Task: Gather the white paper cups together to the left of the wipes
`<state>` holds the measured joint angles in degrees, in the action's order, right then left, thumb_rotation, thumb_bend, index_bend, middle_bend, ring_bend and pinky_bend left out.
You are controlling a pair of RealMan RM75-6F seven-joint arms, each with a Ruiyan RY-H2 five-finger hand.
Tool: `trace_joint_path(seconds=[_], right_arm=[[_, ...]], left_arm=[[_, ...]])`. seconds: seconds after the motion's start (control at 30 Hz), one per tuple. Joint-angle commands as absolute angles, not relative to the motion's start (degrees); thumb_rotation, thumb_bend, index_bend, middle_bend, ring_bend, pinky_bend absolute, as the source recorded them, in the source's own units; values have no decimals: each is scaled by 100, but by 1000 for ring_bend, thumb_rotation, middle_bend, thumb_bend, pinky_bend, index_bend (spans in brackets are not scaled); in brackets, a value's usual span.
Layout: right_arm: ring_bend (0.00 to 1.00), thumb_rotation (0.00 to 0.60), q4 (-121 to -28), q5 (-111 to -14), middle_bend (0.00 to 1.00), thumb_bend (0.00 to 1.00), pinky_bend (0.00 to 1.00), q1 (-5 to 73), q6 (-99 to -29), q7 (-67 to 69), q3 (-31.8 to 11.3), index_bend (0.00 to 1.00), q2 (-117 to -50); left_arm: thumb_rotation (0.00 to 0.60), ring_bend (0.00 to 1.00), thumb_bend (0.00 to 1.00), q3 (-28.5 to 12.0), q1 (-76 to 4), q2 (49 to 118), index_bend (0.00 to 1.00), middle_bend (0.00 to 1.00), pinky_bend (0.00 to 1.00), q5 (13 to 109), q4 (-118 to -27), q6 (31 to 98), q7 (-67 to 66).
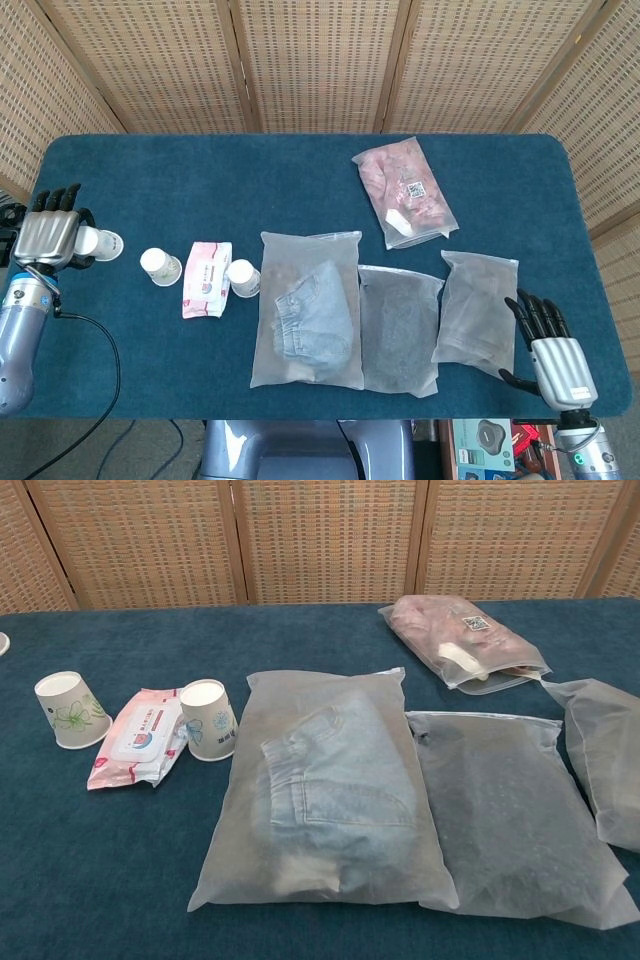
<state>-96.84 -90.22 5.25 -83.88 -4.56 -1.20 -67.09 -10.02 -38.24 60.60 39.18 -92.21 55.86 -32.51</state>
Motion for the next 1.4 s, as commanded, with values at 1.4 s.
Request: trace_joint_path(seconds=[1.4], right_arm=[[0,600,-9628,-8893,0,93,0,556,-8310,-573,-152,0,-6772]], left_arm=[[600,0,226,-705,-4101,8084,419,0,0,3663,-6988,5131,-3110]])
